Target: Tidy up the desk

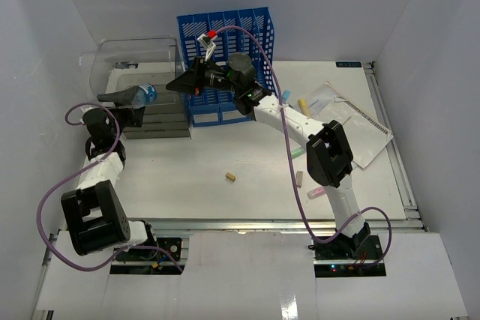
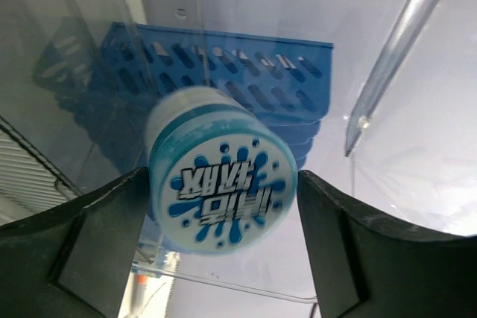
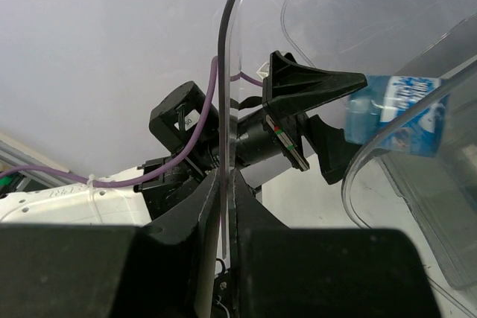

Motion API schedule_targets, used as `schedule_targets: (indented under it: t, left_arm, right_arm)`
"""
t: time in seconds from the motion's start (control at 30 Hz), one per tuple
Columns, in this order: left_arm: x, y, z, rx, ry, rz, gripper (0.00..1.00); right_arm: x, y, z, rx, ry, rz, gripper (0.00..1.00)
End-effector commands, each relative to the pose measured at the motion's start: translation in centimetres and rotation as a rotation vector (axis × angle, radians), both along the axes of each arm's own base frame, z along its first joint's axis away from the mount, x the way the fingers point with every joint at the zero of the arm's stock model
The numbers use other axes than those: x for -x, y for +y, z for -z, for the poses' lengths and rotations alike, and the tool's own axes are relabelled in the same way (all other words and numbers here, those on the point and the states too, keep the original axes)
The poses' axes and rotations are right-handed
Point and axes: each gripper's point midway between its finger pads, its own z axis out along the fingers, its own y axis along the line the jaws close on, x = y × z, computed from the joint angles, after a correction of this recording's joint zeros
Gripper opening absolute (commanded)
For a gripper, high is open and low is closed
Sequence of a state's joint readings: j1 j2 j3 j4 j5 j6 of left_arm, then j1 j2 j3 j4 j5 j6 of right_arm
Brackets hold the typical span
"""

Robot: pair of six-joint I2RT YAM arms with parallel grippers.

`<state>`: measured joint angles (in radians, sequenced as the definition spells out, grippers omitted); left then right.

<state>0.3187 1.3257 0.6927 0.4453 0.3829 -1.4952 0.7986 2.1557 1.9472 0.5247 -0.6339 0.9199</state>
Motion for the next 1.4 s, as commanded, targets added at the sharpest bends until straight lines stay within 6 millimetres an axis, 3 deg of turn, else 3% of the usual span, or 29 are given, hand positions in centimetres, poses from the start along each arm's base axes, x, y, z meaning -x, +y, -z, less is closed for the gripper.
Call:
schedule_targets:
  t: [0.0, 0.3, 0.47, 0.7, 0.97, 1.27, 1.37]
  left_arm:
    - [0.5, -0.1, -3.5, -0.049, -0.044, 0.009, 0.93]
    - [1.9, -1.4, -4.0, -0.053, -0.054, 0.061, 0.96]
    - [3.7, -2.1, -2.1, -0.046, -0.038, 0.069, 0.96]
    - [5.0, -2.5, -1.2, -0.021, -0.032, 0.065, 0.96]
    - [5.2, -2.7, -3.0, -0.028, -0.063, 0.075, 0.96]
    - [5.4, -2.9, -4.5, -0.023, -0.102, 0.078, 0.96]
    - [5.4, -2.9, -5.0, -0.023, -0.117, 0.077, 0.96]
  right_arm:
    - [2.9, -2.1, -7.1, -0.125, -0.126, -0.027, 0.11]
    - [2.7, -2.1, -6.8, -0.116, -0.134, -0.015, 0.11]
    - [2.5, -2.0, -6.4, -0.108, -0.152, -0.005, 0.11]
    - [2.3, -2.0, -6.0, -0.093, -0.177, 0.010, 0.13]
    - [2.1, -2.0, -5.6, -0.084, -0.188, 0.022, 0.16]
    - [2.1, -2.1, -5.2, -0.075, -0.191, 0.026, 0.29]
    - [2.2, -2.3, -5.3, -0.075, -0.199, 0.026, 0.44]
